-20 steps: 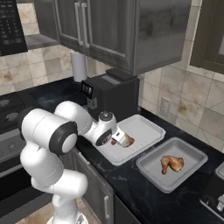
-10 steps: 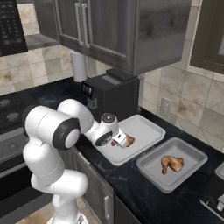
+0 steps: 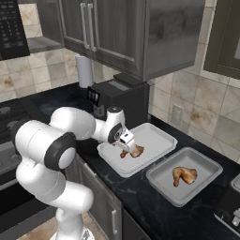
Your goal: Place one tomato and one chicken drumstick in each tupperware on the nearby counter, to pack two identical lunches.
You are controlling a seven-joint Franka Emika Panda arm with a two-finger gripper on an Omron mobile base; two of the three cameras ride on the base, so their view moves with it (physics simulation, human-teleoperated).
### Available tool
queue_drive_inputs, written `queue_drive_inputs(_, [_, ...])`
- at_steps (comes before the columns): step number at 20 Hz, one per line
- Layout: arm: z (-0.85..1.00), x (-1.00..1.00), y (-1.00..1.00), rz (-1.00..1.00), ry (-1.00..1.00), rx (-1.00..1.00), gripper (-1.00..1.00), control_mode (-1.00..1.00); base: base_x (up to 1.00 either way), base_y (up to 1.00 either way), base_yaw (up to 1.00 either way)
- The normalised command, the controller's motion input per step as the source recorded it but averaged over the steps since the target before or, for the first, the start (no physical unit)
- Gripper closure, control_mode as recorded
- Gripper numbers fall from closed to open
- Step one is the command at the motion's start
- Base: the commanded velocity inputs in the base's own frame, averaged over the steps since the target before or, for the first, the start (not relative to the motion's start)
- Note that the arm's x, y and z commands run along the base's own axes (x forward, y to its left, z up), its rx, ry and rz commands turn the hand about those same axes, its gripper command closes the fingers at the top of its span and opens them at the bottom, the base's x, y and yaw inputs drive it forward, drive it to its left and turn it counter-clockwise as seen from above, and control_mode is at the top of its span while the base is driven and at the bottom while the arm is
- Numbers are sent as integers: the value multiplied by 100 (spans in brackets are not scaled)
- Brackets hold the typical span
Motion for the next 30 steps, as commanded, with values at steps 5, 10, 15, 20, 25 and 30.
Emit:
queue_drive_inputs(5, [44, 0, 0, 0, 18, 0, -100, -100, 0, 0, 0])
queue_drive_inputs(10, [37, -51, -7, 0, 3, 0, -100, -100, 0, 0, 0])
queue_drive_inputs(15, [0, -100, 0, 0, -21, 0, -100, -100, 0, 0, 0])
queue_drive_inputs(20, [11, -98, 7, 1, -23, 0, -100, -100, 0, 0, 0])
queue_drive_inputs(25, [50, -77, 14, 7, -16, -3, -100, -100, 0, 0, 0])
queue_drive_inputs(30, [47, -61, 7, 12, -6, -6, -100, -100, 0, 0, 0])
